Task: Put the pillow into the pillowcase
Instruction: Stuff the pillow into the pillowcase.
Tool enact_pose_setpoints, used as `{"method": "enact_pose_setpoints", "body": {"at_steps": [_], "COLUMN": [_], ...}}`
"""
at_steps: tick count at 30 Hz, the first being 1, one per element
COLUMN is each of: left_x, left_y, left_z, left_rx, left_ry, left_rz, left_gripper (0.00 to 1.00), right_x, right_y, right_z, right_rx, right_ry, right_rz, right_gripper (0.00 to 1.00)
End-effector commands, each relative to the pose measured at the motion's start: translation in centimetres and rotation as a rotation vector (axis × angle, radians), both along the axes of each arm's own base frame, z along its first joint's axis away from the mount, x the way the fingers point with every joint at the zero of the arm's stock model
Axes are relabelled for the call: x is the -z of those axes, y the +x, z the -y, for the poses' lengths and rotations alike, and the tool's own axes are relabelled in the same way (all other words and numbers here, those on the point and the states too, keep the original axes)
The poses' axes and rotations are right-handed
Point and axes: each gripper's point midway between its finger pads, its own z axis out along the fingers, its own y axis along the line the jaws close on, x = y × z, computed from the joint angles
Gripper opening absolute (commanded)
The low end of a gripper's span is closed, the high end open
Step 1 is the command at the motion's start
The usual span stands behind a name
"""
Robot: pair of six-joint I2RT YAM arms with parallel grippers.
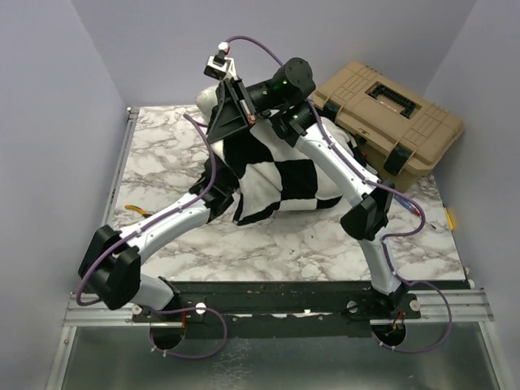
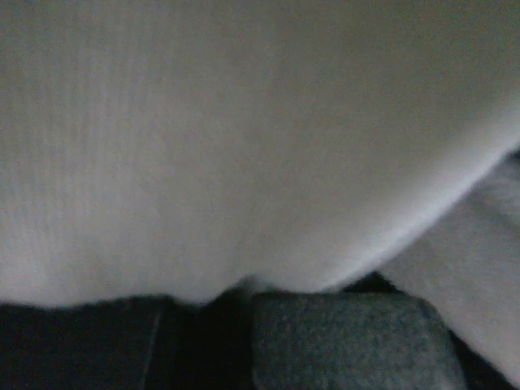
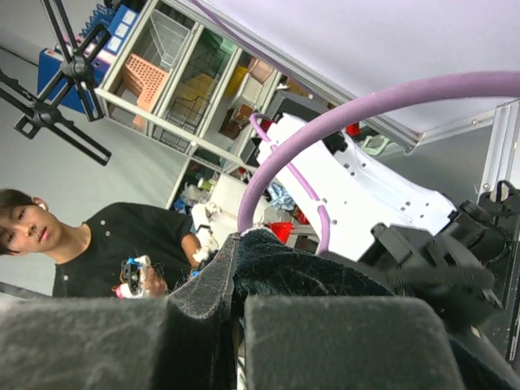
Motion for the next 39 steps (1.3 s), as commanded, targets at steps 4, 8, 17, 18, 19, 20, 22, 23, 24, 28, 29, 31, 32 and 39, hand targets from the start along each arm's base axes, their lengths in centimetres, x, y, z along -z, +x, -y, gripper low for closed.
{"method": "enact_pose_setpoints", "body": {"at_steps": [4,8,17,18,19,20,22,23,24,28,29,31,32,39], "left_x": [6.3,6.5,12.8,13.5,14.4,14.8,16.9,18.2,19.4,24.4,25.7,28.4,29.7,35.0], "left_y": [0.6,1.7,4.5,4.9,5.3,5.6,6.2,6.6,7.1,9.2,9.5,9.8,9.8,7.7], "left_z": [11.2,15.7,23.1,23.7,24.2,24.8,25.6,25.8,25.9,25.3,25.1,24.6,24.2,16.0], "left_rx": [0.177,0.2,0.229,0.227,0.223,0.223,0.224,0.217,0.203,0.158,0.154,0.173,0.187,0.131], "left_ry": [0.068,0.086,0.129,0.148,0.167,0.181,0.252,0.291,0.326,0.463,0.488,0.512,0.523,0.7], "left_rz": [0.007,0.07,0.042,0.034,0.018,0.006,-0.03,-0.054,-0.083,-0.204,-0.236,-0.302,-0.335,-0.514], "left_gripper": [0.0,0.0,0.0,0.0,0.0,0.0,0.0,0.0,0.0,0.0,0.0,0.0,0.0,0.0], "right_x": [-8.5,-9.0,-9.9,-10.0,-10.0,-10.0,-10.0,-10.0,-10.1,-10.2,-10.3,-10.4,-10.4,-10.3], "right_y": [-7.9,-8.7,-12.1,-12.6,-13.1,-13.5,-14.2,-14.5,-14.8,-15.7,-15.8,-16.0,-16.1,-16.0], "right_z": [0.9,1.3,2.6,2.7,2.8,2.9,3.1,3.3,3.4,3.8,4.0,4.2,4.4,4.4], "right_rx": [-0.023,-0.029,-0.102,-0.113,-0.124,-0.136,-0.155,-0.161,-0.165,-0.186,-0.187,-0.184,-0.182,-0.176], "right_ry": [0.268,0.277,0.304,0.308,0.311,0.312,0.314,0.319,0.324,0.335,0.339,0.34,0.339,0.346], "right_rz": [0.065,0.086,0.158,0.164,0.172,0.18,0.193,0.2,0.206,0.227,0.234,0.246,0.25,0.268], "right_gripper": [0.0,0.0,0.0,0.0,0.0,0.0,0.0,0.0,0.0,0.0,0.0,0.0,0.0,0.0]}}
